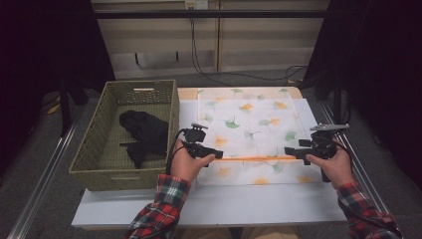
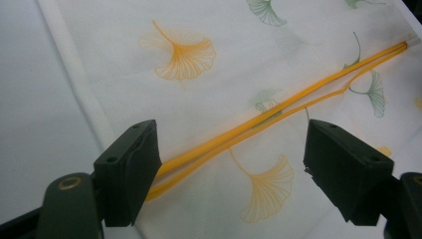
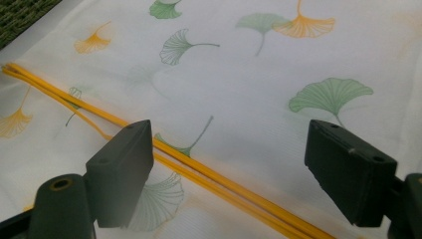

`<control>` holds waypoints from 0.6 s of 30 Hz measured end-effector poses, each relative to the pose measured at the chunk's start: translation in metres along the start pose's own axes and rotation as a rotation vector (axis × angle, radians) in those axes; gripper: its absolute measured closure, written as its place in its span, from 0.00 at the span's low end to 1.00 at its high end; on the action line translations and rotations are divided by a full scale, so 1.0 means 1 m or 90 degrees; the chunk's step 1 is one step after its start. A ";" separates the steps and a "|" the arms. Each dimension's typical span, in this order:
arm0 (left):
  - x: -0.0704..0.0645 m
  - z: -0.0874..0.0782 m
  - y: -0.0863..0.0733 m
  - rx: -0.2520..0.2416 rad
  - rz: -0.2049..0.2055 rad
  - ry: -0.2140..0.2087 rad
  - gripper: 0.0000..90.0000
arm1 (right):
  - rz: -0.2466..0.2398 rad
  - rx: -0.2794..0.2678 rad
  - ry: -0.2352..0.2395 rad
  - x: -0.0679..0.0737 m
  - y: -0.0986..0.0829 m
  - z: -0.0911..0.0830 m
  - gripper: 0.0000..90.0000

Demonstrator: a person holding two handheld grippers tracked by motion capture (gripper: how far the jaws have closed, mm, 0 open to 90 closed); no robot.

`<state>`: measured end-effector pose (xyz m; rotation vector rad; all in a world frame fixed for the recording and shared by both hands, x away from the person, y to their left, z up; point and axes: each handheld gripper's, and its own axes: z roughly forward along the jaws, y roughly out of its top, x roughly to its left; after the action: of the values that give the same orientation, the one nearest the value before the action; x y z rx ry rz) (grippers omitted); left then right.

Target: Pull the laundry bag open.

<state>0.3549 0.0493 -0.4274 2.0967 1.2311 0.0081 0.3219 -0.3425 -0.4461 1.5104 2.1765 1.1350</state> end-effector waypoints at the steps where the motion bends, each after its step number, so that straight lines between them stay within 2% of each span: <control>1: -0.001 0.002 -0.001 -0.001 -0.002 0.008 0.21 | -0.001 0.003 0.001 0.001 0.000 0.001 0.20; 3: 0.000 0.004 -0.001 0.004 -0.002 0.000 0.17 | -0.009 0.003 0.003 0.004 0.001 0.003 0.20; 5: 0.000 0.005 -0.002 0.010 0.012 -0.002 0.15 | -0.016 0.005 0.006 0.006 0.002 0.005 0.18; 9: -0.001 0.005 -0.003 0.006 0.009 -0.002 0.09 | -0.031 0.011 0.014 0.010 0.003 0.009 0.17; 11: -0.002 0.006 -0.004 0.001 0.006 -0.013 0.07 | -0.032 0.016 0.019 0.013 0.004 0.012 0.16; 14: -0.002 0.006 -0.006 0.012 0.023 -0.029 0.04 | -0.037 0.022 0.019 0.016 0.005 0.014 0.16; 18: -0.004 0.007 -0.009 0.011 0.011 -0.032 0.04 | -0.057 0.023 0.030 0.023 0.008 0.020 0.16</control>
<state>0.3484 0.0450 -0.4363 2.1093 1.1875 -0.0475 0.3296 -0.3118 -0.4483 1.3996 2.2831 1.1190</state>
